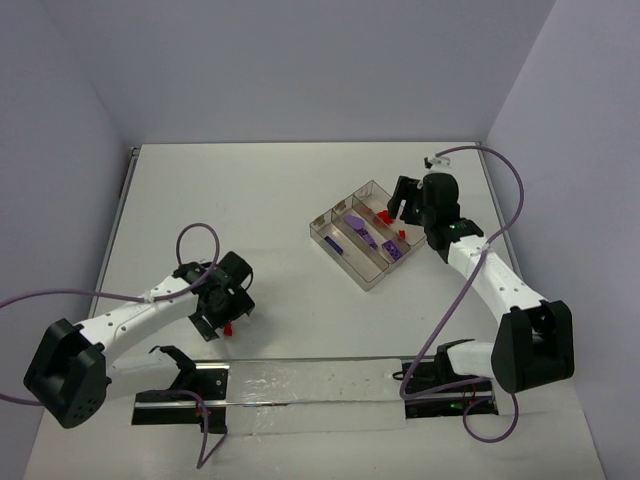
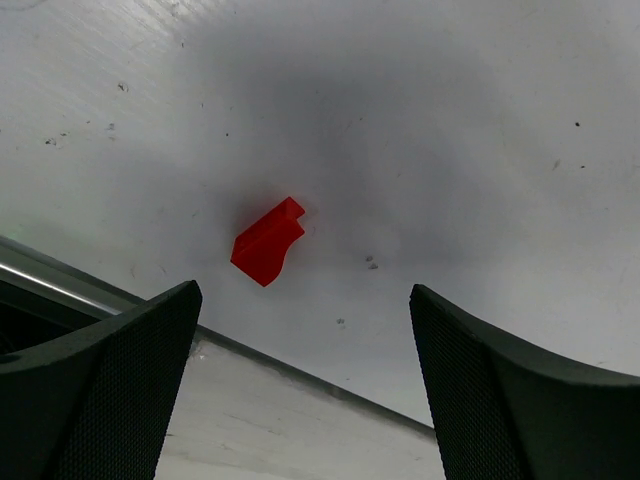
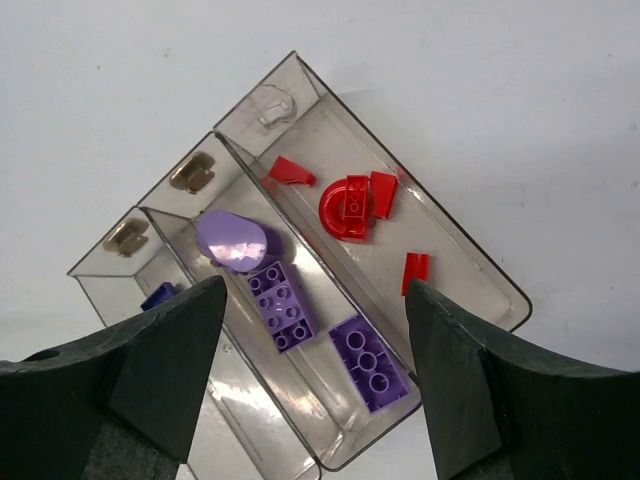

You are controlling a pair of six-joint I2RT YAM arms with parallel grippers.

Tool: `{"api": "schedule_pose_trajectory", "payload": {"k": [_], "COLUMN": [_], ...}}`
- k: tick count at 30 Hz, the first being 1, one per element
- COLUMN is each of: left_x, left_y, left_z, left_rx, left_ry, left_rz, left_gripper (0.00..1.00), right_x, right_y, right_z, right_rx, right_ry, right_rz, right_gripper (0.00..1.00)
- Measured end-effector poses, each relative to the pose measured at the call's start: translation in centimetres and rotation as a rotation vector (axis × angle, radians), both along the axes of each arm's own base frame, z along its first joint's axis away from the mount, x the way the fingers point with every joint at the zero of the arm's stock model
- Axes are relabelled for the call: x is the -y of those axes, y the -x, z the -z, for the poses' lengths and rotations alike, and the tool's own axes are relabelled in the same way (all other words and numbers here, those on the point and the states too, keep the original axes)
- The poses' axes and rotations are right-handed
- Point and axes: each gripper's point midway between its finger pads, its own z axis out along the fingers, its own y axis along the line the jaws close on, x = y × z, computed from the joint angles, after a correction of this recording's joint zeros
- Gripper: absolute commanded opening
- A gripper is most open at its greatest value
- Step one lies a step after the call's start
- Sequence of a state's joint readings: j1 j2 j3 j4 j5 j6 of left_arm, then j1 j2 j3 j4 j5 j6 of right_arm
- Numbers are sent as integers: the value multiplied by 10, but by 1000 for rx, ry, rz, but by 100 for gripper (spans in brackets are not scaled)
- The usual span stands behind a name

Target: Sort the legos into containers by color

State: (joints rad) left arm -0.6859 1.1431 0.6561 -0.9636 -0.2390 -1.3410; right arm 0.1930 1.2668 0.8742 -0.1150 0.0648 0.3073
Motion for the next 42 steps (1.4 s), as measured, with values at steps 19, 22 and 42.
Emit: {"api": "schedule_pose_trajectory", "payload": {"k": [19, 22, 42], "left_x": [-1, 4, 24], "left_y": [-7, -13, -11], "left_z": [23, 23, 27], "left_rx": [50, 73, 85], "left_ry": [-34, -17, 1], "left_rz": [-18, -6, 63], "left_gripper": [83, 77, 49], "right_x": [-2, -1, 0], "right_y": [12, 13, 14], "right_z": [-2, 0, -2], "right_rx": [-78, -85, -84], "right_ry": [-3, 0, -4], "right_rz": [26, 29, 36], "right_gripper": [78, 78, 77]}}
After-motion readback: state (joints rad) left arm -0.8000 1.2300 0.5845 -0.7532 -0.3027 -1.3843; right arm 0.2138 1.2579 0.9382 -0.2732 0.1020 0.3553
